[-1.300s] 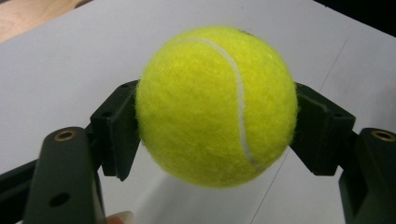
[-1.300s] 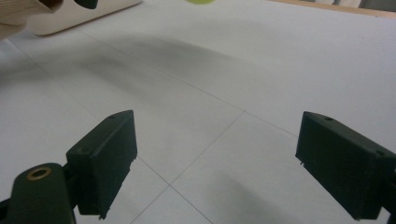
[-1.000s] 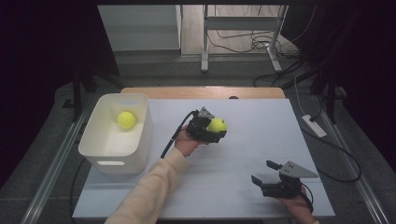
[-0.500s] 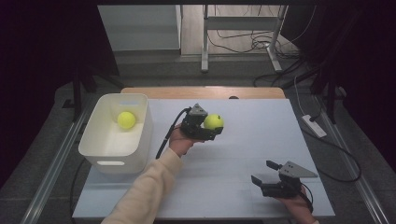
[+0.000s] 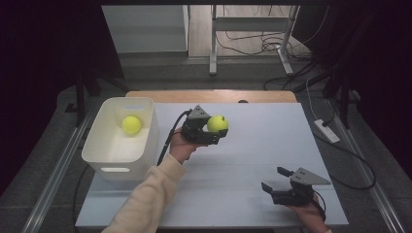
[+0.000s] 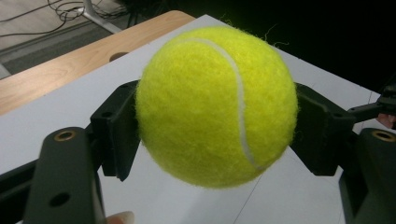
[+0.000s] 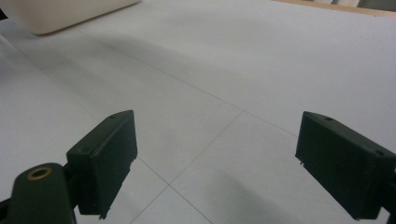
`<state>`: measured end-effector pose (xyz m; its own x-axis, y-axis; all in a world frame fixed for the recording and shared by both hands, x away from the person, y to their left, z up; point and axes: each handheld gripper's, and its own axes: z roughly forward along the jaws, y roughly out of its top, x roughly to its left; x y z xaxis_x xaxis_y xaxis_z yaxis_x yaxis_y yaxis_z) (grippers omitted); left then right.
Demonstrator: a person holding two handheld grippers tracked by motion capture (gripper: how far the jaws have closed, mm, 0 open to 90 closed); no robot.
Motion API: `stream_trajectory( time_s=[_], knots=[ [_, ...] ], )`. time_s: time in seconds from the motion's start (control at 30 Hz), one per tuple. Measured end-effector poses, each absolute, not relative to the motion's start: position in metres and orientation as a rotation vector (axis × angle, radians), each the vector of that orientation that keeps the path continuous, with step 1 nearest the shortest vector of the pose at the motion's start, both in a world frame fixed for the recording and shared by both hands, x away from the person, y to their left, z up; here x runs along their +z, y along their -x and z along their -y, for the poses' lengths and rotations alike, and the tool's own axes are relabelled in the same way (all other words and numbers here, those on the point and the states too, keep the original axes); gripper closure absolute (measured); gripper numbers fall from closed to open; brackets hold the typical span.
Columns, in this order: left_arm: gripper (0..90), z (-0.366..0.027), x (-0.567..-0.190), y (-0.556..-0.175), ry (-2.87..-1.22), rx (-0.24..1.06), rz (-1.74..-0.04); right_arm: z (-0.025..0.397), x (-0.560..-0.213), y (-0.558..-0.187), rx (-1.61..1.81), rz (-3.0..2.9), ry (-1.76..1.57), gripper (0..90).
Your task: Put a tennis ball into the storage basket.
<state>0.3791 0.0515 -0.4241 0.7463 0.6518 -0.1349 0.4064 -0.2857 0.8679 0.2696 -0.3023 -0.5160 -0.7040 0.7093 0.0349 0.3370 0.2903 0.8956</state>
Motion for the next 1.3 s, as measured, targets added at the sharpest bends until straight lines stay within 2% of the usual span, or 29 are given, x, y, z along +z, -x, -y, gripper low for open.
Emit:
stream_trajectory(
  time_s=[1.3],
  knots=[
    [27.0, -0.082, -0.401, -0.353, -1.843, 0.352, -0.795, 0.302, -0.515, -0.269, 1.379, -2.193, -0.941, 12.4]
  ],
)
